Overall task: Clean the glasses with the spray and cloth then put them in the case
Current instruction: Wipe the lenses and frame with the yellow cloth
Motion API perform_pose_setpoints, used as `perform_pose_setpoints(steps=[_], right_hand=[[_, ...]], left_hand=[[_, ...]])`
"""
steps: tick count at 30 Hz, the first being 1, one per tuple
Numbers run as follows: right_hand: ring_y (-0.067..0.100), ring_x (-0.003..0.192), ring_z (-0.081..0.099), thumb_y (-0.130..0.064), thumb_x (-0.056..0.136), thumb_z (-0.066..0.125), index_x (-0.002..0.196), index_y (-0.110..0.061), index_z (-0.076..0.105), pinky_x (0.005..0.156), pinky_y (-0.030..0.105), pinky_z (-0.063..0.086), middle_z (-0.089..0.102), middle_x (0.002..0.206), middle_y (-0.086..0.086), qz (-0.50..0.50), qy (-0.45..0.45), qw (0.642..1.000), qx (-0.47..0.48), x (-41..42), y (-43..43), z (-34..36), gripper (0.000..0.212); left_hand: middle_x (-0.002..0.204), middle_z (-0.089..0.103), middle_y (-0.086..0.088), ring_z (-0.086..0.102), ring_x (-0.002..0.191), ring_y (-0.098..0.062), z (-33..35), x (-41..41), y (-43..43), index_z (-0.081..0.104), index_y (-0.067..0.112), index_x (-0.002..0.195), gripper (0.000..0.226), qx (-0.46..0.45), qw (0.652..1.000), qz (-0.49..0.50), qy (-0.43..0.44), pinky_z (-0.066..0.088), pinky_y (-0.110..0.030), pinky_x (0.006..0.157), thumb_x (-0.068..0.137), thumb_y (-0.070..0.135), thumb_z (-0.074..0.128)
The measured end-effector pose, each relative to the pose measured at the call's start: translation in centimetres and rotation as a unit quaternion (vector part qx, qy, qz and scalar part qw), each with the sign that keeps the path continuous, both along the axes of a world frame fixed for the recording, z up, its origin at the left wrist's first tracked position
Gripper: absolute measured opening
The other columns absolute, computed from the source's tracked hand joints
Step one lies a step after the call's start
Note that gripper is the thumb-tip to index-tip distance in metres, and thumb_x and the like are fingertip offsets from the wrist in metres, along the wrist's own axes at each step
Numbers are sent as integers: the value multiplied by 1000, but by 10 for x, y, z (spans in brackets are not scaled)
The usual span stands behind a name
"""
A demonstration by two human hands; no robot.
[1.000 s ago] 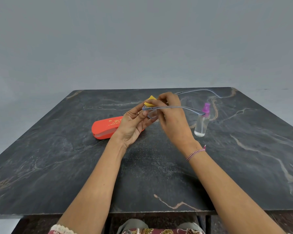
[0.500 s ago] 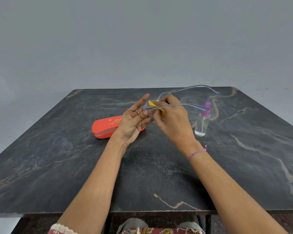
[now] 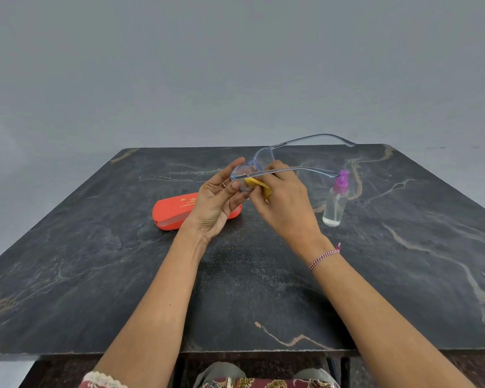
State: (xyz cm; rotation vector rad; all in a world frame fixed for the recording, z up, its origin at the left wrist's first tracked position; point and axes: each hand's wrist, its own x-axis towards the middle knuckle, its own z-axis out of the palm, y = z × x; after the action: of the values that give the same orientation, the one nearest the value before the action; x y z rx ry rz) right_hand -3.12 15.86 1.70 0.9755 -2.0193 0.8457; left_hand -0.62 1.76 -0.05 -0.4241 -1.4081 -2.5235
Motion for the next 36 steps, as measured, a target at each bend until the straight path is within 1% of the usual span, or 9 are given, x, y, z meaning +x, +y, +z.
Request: perform_pose_setpoints(steps=[5, 9, 13, 17, 22, 24, 30, 33, 36], right_hand=[[9, 83, 43, 2, 83, 60, 111, -8, 66, 74, 11, 32, 56, 92, 10, 17, -4, 1000, 4, -3, -1, 1, 30], [10, 82, 43, 3, 81, 62, 101, -7, 68, 74, 9, 30, 56, 90, 10, -2, -5, 1000, -9, -4, -1, -1, 24], [11, 83, 53, 1, 81, 63, 101, -12, 70, 75, 8, 36, 61, 90, 6, 44, -33, 998, -27, -4, 1, 1, 25], [7, 83, 53, -1, 80, 67, 100, -12, 72, 74, 5, 39, 65, 89, 5, 77, -62, 992, -78, -4, 3, 4, 24], [11, 79, 57, -5, 82, 68, 101, -11, 71, 70, 15, 45, 63, 89, 4, 136, -64, 987, -49, -7, 5, 4, 20], [12, 79, 56, -6, 82, 67, 101, -11, 71, 70, 12, 43, 62, 88, 4, 129, -54, 990, -37, -10, 7, 4, 20], [5, 85, 50, 3, 83, 61, 105, -8, 69, 77, 2, 36, 55, 91, -3, 99, -49, 993, -44, -6, 1, 0, 26], [6, 86, 50, 3, 84, 59, 107, -7, 68, 77, 9, 40, 56, 94, -2, 144, -53, 987, -55, -2, -3, -1, 26], [11, 83, 51, 3, 84, 59, 106, -11, 69, 75, 15, 42, 59, 92, 5, 173, -35, 983, -41, -4, 0, 1, 28]], left_hand=[[106, 72, -2, 68, 98, -15, -2, -2, 0, 72, 20, 104, 55, -14, 1000, -1, -3, 55, -25, 79, 53, 31, 88], [105, 72, -2, 68, 97, -15, -4, -3, 1, 72, 19, 104, 54, -16, 1000, -1, -8, 56, -26, 79, 54, 31, 88], [102, 72, -2, 68, 94, -14, -4, -4, -1, 72, 20, 103, 55, -1, 1000, -1, -8, 56, -24, 77, 52, 33, 89], [100, 72, -2, 69, 92, -15, -5, -5, 0, 72, 17, 103, 57, 3, 1000, -5, -22, 56, -24, 74, 52, 33, 89], [92, 73, -4, 70, 84, -13, -2, -4, 0, 72, 15, 96, 62, 29, 999, 22, -20, 56, -22, 68, 43, 39, 92], [95, 73, -7, 70, 87, -15, -2, -4, -1, 67, 13, 102, 70, 34, 999, 25, -19, 56, -22, 69, 42, 39, 92], [92, 73, -2, 69, 87, -15, -6, -4, 2, 72, 14, 98, 57, 18, 999, -1, -29, 56, -23, 70, 48, 34, 90], [91, 73, 0, 70, 85, -12, -5, -5, -2, 73, 17, 97, 58, 28, 999, 13, -20, 56, -21, 69, 46, 37, 91], [94, 73, -1, 70, 88, -13, -4, -5, -5, 60, 11, 109, 77, 40, 999, 32, -11, 56, -21, 73, 45, 42, 90]])
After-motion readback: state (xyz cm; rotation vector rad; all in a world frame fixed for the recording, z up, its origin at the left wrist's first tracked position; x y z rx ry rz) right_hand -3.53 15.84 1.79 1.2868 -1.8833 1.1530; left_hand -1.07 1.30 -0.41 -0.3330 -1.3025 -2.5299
